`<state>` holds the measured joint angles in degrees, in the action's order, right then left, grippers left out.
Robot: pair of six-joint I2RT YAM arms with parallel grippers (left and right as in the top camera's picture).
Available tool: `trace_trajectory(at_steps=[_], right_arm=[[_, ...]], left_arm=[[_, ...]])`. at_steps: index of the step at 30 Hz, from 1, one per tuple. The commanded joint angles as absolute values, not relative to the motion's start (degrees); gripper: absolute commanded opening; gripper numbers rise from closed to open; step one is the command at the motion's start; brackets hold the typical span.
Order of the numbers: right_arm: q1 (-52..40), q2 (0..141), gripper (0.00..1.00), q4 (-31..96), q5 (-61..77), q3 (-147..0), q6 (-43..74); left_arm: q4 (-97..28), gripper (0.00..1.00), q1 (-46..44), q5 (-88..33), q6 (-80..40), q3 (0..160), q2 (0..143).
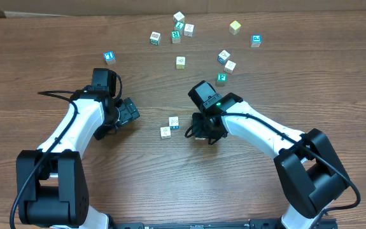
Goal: Form a circle
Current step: 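Lower the 7 block beside the J and Y blocks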
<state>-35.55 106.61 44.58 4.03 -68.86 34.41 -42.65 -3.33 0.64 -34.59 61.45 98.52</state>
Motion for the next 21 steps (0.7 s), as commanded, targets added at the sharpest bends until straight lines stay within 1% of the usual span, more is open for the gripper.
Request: trace_trajectory(at_steps=[1,8,21], right_arm=[[-36.97,106.32,0.25,43.46,3.51,-68.55,34.06],[-39.59,106.32,0.25,42.06,2.81,-68.55,31.24],[-39.7,106.32,0.25,40.93,2.61,-68.55,31.2]], left_arm=[[-42.78,1.0,-3.4,0.4,-35.59,62.3,99.0],[-42.78,1.0,-3.4,0.4,-35.59,62.3,99.0],[-42.78,1.0,-3.4,0.4,-35.59,62.3,99.0]])
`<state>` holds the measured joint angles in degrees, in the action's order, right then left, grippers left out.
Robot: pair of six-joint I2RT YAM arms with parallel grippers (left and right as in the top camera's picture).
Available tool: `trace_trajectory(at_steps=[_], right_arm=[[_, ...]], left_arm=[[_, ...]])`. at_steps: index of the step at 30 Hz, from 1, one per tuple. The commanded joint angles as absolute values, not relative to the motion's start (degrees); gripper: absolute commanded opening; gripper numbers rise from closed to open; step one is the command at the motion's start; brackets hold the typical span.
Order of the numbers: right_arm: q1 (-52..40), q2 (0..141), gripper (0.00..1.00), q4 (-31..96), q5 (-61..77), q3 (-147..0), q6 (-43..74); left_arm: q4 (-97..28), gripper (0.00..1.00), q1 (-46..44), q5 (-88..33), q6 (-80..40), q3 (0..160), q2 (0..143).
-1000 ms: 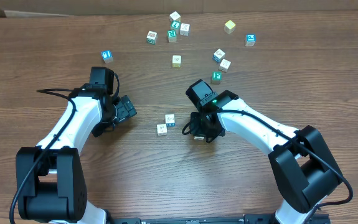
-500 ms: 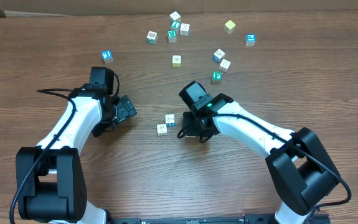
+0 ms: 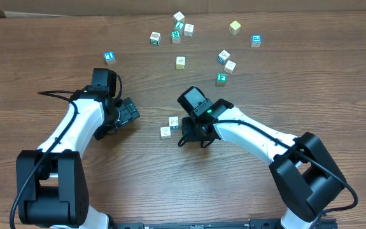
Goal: Form a circle
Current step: 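Lower the 7 block beside the J and Y blocks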
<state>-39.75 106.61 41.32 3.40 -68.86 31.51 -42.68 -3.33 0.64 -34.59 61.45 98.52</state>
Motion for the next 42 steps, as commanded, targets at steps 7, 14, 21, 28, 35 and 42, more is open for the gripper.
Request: trace_trajectory(at_steps=[7,14,21,28,35,42], right_arm=[[-40.18,106.32,0.25,42.52,2.63,-68.55,31.22],[-41.98,106.32,0.26,40.82,2.22,-68.55,31.22],[-42.11,106.32,0.26,38.98,0.6,-68.55,31.24],[-42.11,106.37,0.27,37.91,0.6,-68.55,31.24],[-42.11,106.41,0.31,37.04,0.64,-68.55,31.24],[-42.61,106.41,0.3,37.52,0.69,-68.55,31.24]], left_arm=[[-42.78,1.0,-3.4,0.4,-35.59,62.3,99.0],[-42.78,1.0,-3.4,0.4,-35.59,62.3,99.0],[-42.78,1.0,-3.4,0.4,-35.59,62.3,99.0],[-42.78,1.0,-3.4,0.4,-35.59,62.3,99.0],[-42.78,1.0,-3.4,0.4,-35.59,62.3,99.0],[-42.78,1.0,-3.4,0.4,-35.59,62.3,99.0]])
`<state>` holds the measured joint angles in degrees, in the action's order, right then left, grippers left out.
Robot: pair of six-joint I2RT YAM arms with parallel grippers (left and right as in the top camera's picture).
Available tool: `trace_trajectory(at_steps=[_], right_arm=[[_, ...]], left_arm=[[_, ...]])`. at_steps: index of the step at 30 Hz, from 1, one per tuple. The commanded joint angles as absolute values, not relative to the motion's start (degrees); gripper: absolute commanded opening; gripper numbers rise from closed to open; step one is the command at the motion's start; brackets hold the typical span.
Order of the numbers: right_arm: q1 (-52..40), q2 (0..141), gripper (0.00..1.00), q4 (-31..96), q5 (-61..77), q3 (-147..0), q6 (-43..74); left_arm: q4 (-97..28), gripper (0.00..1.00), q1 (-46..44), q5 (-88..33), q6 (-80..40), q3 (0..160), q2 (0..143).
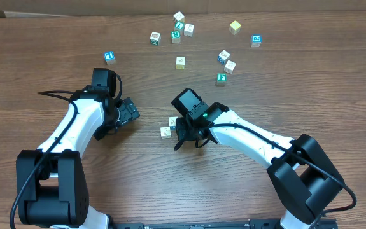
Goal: Form a circle
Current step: 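Lower the 7 block beside the J and Y blocks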
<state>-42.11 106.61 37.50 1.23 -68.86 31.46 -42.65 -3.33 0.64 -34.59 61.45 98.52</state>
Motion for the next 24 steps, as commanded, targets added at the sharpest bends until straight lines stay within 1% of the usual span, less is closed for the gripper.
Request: trace_trajectory(at_steps=[1,14,15,17,18,20,24], right_arm=[[-42.78,106.41,0.3,37.56,0.67,-68.55,31.24],[-43.18,106.41,0.33,37.74,-0.58,-68.55,31.24],[-43.18,106.41,0.34,37.76,-0.56,-68.55,31.24],[-43.18,106.41,0.4,37.87,-0.54,-68.55,31.24],[-43.18,106.41,0.41,37.98,-0.38,-68.55,31.24],[-43.18,106.41,0.42,38.0,-0.38,-68.55,31.24],[-43.18,106.41,0.41,37.98,-0.4,-68.55,31.24]], left_arm=[[-42.78,1.0,-3.4,0.4,-35.59,62.3,99.0],[-42.78,1.0,-3.4,0.4,-35.59,62.3,99.0],[-42.78,1.0,-3.4,0.4,-35.59,62.3,99.0],[-42.78,1.0,-3.4,0.4,-35.59,62.3,99.0],[-42.78,1.0,-3.4,0.4,-35.59,62.3,99.0],[-42.78,1.0,-3.4,0.4,-35.59,62.3,98.98],[-42.78,1.0,-3.4,0.4,-35.59,62.3,99.0]])
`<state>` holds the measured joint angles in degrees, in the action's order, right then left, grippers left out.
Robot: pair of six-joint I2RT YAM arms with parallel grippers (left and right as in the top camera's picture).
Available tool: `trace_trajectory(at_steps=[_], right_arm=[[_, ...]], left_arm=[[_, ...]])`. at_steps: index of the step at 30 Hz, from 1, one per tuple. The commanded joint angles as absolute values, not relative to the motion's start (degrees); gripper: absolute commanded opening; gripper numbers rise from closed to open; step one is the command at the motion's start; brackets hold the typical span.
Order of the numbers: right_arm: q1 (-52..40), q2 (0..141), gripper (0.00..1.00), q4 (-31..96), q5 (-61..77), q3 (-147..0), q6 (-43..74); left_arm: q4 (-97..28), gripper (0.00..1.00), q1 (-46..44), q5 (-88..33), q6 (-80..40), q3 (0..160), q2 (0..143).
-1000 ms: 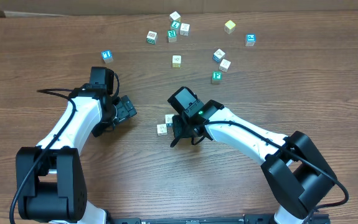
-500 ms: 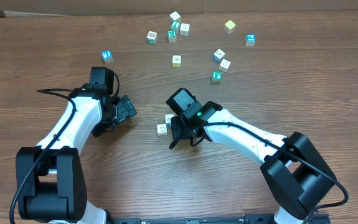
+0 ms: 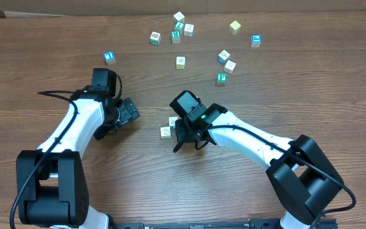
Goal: Form a circle
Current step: 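Lower the 7 block beside the J and Y blocks, then release the 7 block and adjust the right gripper beside it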
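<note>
Two small pale cubes lie mid-table: one cube (image 3: 165,131) stands free, and the other cube (image 3: 172,121) sits just up and right of it, touching or nearly touching my right gripper (image 3: 184,144). That gripper hangs low right beside the pair, its dark fingers spread apart and pointing toward the front; nothing shows between them. My left gripper (image 3: 130,112) rests on the table well to the left of the pair, and its jaws are too small here to read.
Several more cubes are scattered at the back: a blue cube (image 3: 109,57) far left, a cluster (image 3: 175,35) at top centre, a yellow cube (image 3: 235,27), a blue cube (image 3: 256,41), a lone cube (image 3: 180,62), and a green cube (image 3: 221,78) with two others nearby.
My right gripper has shifted slightly further left, now closer against the upper cube of the pair. The left arm and all cubes look unchanged.
My right gripper stood to the right of the two central cubes, with a gap between. At each later moment it was further left, then it reached the pair's right side, where it is now. The left arm stayed still throughout.
</note>
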<state>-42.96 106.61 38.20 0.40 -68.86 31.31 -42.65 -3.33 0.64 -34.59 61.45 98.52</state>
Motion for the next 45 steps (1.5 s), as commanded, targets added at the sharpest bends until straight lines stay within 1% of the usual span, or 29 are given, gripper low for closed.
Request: trace_trajectory(at_steps=[1,4,16,18,20,31,34,36,41,45], right_arm=[[-43.18,106.41,0.38,37.98,-0.38,-68.55,31.24],[-43.18,106.41,0.35,38.0,-0.38,-68.55,31.24],[-43.18,106.41,0.36,37.54,-0.43,-68.55,31.27],[-43.18,106.41,0.34,37.71,-0.4,-68.55,31.29],[-43.18,106.41,0.3,38.04,-0.38,-68.55,31.35],[-41.3,106.39,0.28,35.38,-0.4,-69.67,31.51],[-40.6,106.39,0.24,36.99,-0.4,-71.02,31.51],[-40.51,106.39,0.16,38.85,-0.36,-71.92,31.53],[-40.53,106.39,0.04,43.55,-0.36,-72.18,33.89],[-40.6,106.39,0.04,47.37,0.34,-71.99,37.06]], left_arm=[[-42.78,1.0,-3.4,0.4,-35.59,62.3,98.98],[-42.78,1.0,-3.4,0.4,-35.59,62.3,99.0],[-42.78,1.0,-3.4,0.4,-35.59,62.3,99.0],[-42.78,1.0,-3.4,0.4,-35.59,62.3,99.0],[-42.78,1.0,-3.4,0.4,-35.59,62.3,99.0],[-42.78,1.0,-3.4,0.4,-35.59,62.3,99.0],[-42.78,1.0,-3.4,0.4,-35.59,62.3,99.0],[-42.78,1.0,-3.4,0.4,-35.59,62.3,99.0],[-42.78,1.0,-3.4,0.4,-35.59,62.3,99.0],[-42.78,1.0,-3.4,0.4,-35.59,62.3,99.0]])
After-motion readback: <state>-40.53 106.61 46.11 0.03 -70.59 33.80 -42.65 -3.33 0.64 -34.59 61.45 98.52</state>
